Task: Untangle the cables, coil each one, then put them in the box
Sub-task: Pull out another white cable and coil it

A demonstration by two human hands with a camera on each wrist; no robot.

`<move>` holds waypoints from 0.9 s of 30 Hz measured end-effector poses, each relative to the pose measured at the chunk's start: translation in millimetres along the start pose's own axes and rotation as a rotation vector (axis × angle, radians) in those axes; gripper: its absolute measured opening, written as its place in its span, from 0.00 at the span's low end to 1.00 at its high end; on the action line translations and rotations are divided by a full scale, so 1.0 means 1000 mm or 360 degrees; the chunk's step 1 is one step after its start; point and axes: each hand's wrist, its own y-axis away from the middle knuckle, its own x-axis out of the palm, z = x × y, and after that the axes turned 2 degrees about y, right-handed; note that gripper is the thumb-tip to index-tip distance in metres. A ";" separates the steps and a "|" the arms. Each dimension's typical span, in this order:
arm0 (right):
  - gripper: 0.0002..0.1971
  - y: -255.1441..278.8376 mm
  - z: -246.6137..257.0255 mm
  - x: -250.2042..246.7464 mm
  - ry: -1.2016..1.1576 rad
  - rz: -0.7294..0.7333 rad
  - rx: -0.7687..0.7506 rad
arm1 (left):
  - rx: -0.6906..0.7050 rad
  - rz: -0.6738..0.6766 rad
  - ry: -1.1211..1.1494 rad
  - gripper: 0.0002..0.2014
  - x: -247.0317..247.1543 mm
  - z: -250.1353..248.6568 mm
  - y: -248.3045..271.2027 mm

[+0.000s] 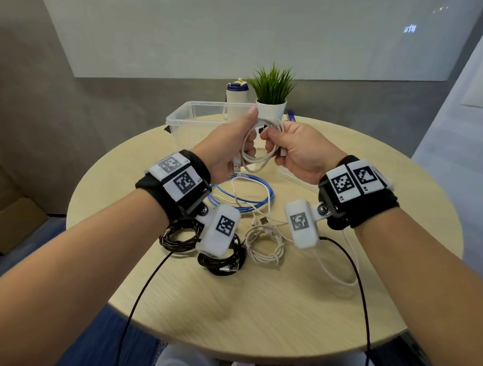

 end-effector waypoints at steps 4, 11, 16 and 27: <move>0.11 0.000 -0.001 0.002 0.0137 -0.0021 -0.0033 | -0.0019 0.0014 -0.0003 0.20 -0.001 -0.002 0.000; 0.12 0.002 0.003 0.000 -0.0025 0.0157 0.0020 | 0.0037 -0.0033 -0.0168 0.19 -0.003 -0.003 -0.001; 0.24 0.003 0.008 -0.001 -0.0131 0.0276 0.0245 | 0.0159 0.0020 -0.0394 0.19 -0.006 0.000 -0.002; 0.19 0.004 0.007 0.000 -0.0275 0.0214 0.0163 | 0.0260 0.0146 -0.0534 0.18 -0.008 0.002 -0.004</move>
